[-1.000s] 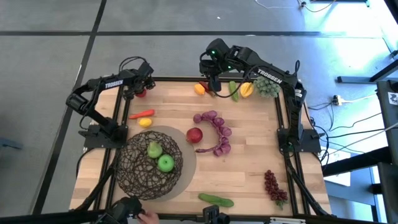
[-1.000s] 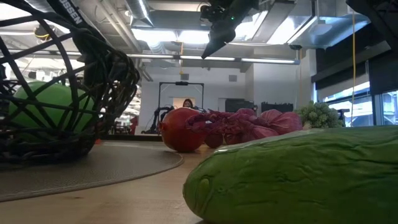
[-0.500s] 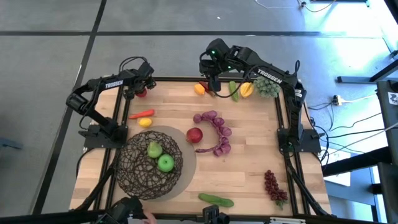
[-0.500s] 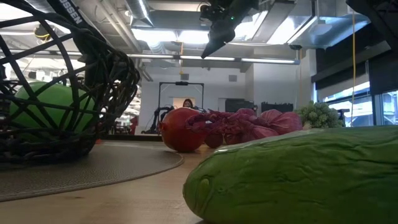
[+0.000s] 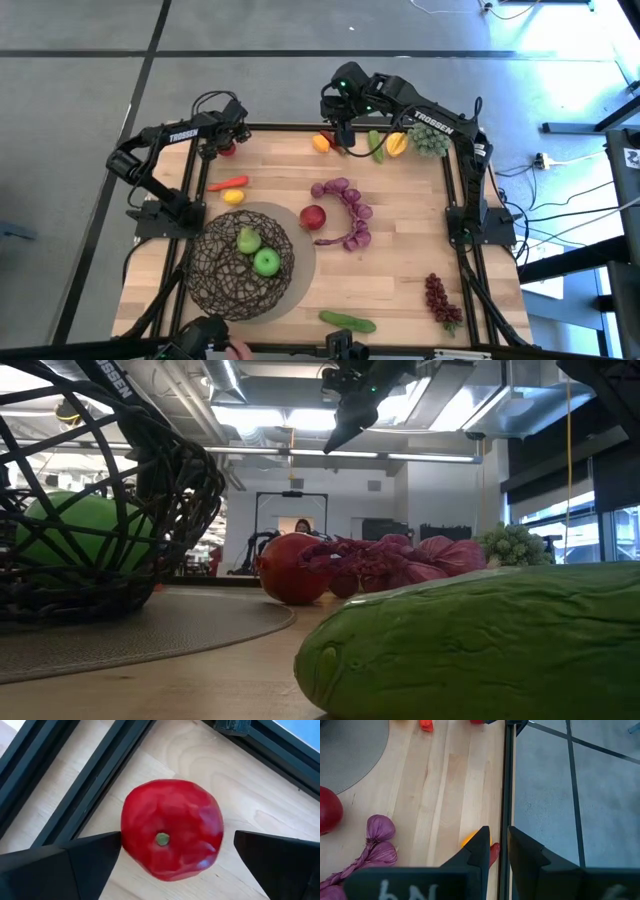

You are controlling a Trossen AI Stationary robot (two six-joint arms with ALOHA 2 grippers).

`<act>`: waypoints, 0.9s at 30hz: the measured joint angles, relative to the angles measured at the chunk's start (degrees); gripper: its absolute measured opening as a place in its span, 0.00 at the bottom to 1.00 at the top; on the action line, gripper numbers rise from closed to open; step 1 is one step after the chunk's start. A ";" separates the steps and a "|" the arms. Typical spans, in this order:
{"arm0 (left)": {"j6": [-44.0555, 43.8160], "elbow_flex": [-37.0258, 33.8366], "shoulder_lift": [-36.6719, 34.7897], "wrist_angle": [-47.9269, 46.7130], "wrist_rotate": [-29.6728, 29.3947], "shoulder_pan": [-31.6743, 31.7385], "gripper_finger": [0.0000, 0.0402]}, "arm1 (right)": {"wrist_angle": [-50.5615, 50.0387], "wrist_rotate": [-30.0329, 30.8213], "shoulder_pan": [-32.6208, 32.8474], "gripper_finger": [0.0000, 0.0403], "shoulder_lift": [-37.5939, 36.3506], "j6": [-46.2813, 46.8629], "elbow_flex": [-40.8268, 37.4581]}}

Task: Build produce basket
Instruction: Put the red tomato into the black wire basket

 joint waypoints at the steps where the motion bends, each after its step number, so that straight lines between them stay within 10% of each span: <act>1: -0.16 0.00 0.00 0.03 0.00 0.00 0.92 | 0.01 -0.01 0.01 0.16 0.00 0.00 0.00; 13: -0.63 0.00 -0.04 0.57 -0.09 0.00 0.66 | 0.01 0.00 -0.01 0.16 0.00 0.00 0.00; 27: -0.21 0.02 -0.07 -0.40 -0.21 -0.01 0.65 | -0.01 0.00 -0.01 0.16 0.00 0.00 0.00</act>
